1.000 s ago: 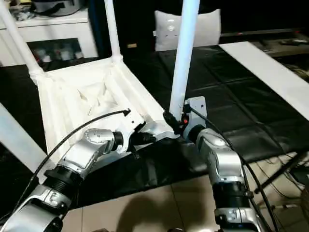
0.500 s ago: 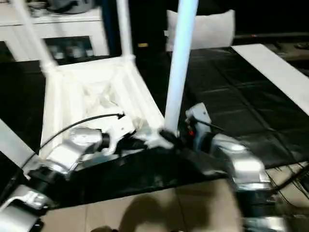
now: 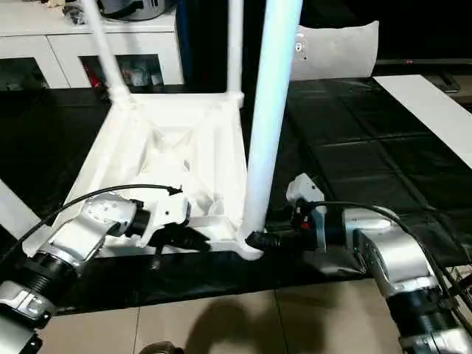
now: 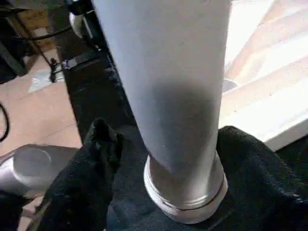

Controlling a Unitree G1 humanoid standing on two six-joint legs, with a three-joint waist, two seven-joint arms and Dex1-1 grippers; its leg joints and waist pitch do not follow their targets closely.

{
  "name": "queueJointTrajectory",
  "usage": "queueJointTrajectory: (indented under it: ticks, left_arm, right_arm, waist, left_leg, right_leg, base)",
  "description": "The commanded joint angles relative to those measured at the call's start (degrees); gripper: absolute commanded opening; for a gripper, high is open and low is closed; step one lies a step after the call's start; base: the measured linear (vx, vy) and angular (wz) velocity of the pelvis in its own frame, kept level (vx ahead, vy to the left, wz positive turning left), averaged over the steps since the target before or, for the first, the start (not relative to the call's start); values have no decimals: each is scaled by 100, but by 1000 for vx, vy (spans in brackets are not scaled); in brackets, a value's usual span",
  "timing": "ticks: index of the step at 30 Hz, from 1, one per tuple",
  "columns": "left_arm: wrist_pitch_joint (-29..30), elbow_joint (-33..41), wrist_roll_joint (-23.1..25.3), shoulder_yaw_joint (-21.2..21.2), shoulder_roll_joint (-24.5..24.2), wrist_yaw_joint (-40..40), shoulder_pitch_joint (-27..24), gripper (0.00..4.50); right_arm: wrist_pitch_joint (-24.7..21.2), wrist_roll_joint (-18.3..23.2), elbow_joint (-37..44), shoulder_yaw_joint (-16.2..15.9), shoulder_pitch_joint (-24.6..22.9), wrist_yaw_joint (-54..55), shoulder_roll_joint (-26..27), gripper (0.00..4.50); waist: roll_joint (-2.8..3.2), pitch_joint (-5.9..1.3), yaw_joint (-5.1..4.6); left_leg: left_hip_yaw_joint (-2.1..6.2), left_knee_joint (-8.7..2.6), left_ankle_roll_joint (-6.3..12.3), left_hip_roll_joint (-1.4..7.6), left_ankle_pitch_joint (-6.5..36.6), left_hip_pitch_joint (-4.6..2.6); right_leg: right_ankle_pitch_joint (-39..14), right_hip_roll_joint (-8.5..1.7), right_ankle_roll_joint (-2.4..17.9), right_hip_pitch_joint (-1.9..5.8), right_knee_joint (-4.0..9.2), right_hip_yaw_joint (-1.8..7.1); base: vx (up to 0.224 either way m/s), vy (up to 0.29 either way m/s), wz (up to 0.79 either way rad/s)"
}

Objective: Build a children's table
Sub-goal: Rotate leg to tighten

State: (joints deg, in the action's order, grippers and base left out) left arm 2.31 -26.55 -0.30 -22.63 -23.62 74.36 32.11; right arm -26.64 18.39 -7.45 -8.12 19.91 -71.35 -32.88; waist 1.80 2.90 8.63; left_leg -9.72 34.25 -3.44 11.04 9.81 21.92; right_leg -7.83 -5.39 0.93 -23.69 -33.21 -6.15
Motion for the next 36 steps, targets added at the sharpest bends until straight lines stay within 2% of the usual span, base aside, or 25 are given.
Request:
queueJointTrajectory:
  ticks: [1, 5, 10, 15, 18, 20, 21, 23, 24, 25, 26, 28, 29, 30, 32, 33, 34, 35, 36]
  left_arm:
    - [-178, 107, -25, -104, 44, 204, 162, 0]
    - [-214, 74, 3, -100, 57, 189, 168, 0]
    - [-227, 24, 15, -93, 89, 137, 166, 0]
    - [5, 74, -64, 22, 164, -26, 123, 0]
    - [383, 116, -118, 212, 356, -504, 127, 0]
    - [565, 163, -140, 284, 458, -712, 125, 0]
    - [728, 221, -163, 351, 563, -905, 118, 0]
    - [860, 267, -187, 407, 663, -1069, 115, 0]
    - [1058, 314, -205, 506, 861, -1396, 128, 0]
    - [1098, 320, -204, 524, 900, -1465, 132, 0]
    - [1229, 271, -127, 642, 1158, -1951, 194, 0]
    - [1333, 195, -86, 755, 1393, -2394, 258, 0]
    - [1352, 164, -84, 792, 1471, -2533, 279, 0]
    - [1405, 87, -81, 885, 1664, -2881, 331, 0]
    - [1486, -1, -78, 976, 1919, -3311, 399, 0]
    - [1494, -10, -62, 964, 1960, -3366, 409, 0]
    - [1495, -11, -58, 961, 1966, -3374, 411, 0]
    - [1496, -11, -51, 955, 1973, -3383, 413, 0]
    - [1477, 3, 33, 867, 1925, -3329, 402, 0]
  right_arm:
    - [134, -24, -157, -107, 85, -128, 6, 304]
    - [316, -102, -532, -152, 196, -233, 56, 263]
    - [251, -16, -454, -173, 155, -379, -26, 225]
    - [133, 160, -267, -97, 10, -300, 67, 204]
    - [-21, 133, -43, 48, -109, 367, 341, 197]
    - [-24, 32, 25, 89, -111, 793, 541, 196]
    - [-62, -103, 43, 131, -82, 1267, 745, 196]
    - [-92, -197, 15, 191, -32, 1649, 920, 196]
    - [-201, -321, -91, 330, 102, 2262, 1208, 194]
    - [-212, -351, -122, 356, 134, 2380, 1262, 193]
    - [-295, -506, -329, 533, 319, 3084, 1573, 193]
    - [-357, -647, -510, 677, 451, 3724, 1827, 193]
    - [-353, -654, -563, 718, 479, 3865, 1902, 193]
    - [-309, -656, -690, 819, 540, 4191, 2086, 193]
    - [-108, -609, -883, 984, 606, 4543, 2341, 193]
    - [-91, -590, -904, 1004, 609, 4555, 2386, 193]
    - [-91, -586, -906, 1007, 610, 4555, 2395, 226]
    - [-103, -584, -903, 1007, 609, 4549, 2406, 226]
    - [-115, -561, -827, 1018, 563, 4516, 2447, 246]
  waist:
    - [-56, -428, -27]
    - [-61, -433, -35]
    - [-66, -439, -15]
    - [-87, -436, 10]
    - [-73, -427, 14]
    - [-74, -408, -17]
    - [-56, -400, -51]
    - [-70, -388, -119]
    - [-65, -379, -174]
    - [-70, -388, -246]
    - [-71, -390, -319]
    - [-80, -387, -417]
    - [-74, -395, -436]
    - [-75, -401, -486]
    - [-77, -417, -529]
    - [-90, -455, -510]
    - [-84, -458, -497]
    - [-83, -459, -492]
    - [-65, -470, -483]
  left_leg:
    - [33, -398, 226, 231, 1398, -118]
    - [38, -399, 214, 232, 1385, -108]
    - [33, -392, 253, 239, 1322, -114]
    - [26, -387, 272, 238, 1287, -111]
    - [34, -395, 237, 233, 1328, -111]
    - [38, -405, 162, 217, 1473, -129]
    - [52, -414, 110, 203, 1558, -124]
    - [65, -424, 60, 180, 1656, -116]
    - [78, -435, 16, 170, 1695, -88]
    - [87, -429, -19, 156, 1759, -105]
    - [96, -432, -25, 149, 1760, -79]
    - [97, -411, -23, 121, 1781, -69]
    - [96, -407, -10, 116, 1746, -69]
    - [75, -391, 46, 100, 1700, -77]
    - [63, -376, 109, 96, 1590, -66]
    - [56, -360, 172, 98, 1382, -56]
    - [53, -368, 266, 108, 1152, -11]
    - [44, -361, 310, 110, 1095, -19]
    - [32, -349, 380, 116, 1021, -42]
  right_leg:
    - [-2134, -365, 871, 309, 389, 274]
    - [-2056, -356, 919, 318, 378, 267]
    - [-1961, -355, 942, 321, 359, 272]
    - [-2027, -358, 913, 322, 367, 276]
    - [-2170, -358, 866, 313, 384, 270]
    - [-2442, -358, 787, 297, 424, 260]
    - [-2634, -362, 710, 303, 446, 244]
    - [-2878, -355, 572, 310, 488, 215]
    - [-2983, -350, 497, 323, 492, 198]
    - [-3050, -348, 458, 311, 516, 177]
    - [-3021, -340, 437, 331, 512, 167]
    - [-3089, -335, 400, 331, 545, 136]
    - [-3084, -340, 387, 340, 546, 140]
    - [-3024, -326, 403, 309, 567, 146]
    - [-2815, -314, 472, 308, 551, 159]
    - [-2545, -326, 526, 330, 521, 176]
    - [-2183, -308, 612, 351, 467, 192]
    - [-2047, -296, 655, 340, 457, 199]
    - [-1836, -289, 758, 326, 436, 214]
  base:
    - [0, 0, 0]
    - [0, 0, 0]
    - [0, 0, 0]
    - [0, 0, 0]
    - [0, 0, 0]
    - [0, 0, 0]
    - [0, 0, 0]
    - [0, 0, 0]
    - [0, 0, 0]
    - [0, 0, 0]
    - [0, 0, 0]
    - [0, 0, 0]
    - [0, 0, 0]
    - [0, 0, 0]
    - [0, 0, 0]
    - [0, 0, 0]
    - [0, 0, 0]
    - [0, 0, 0]
    - [0, 0, 0]
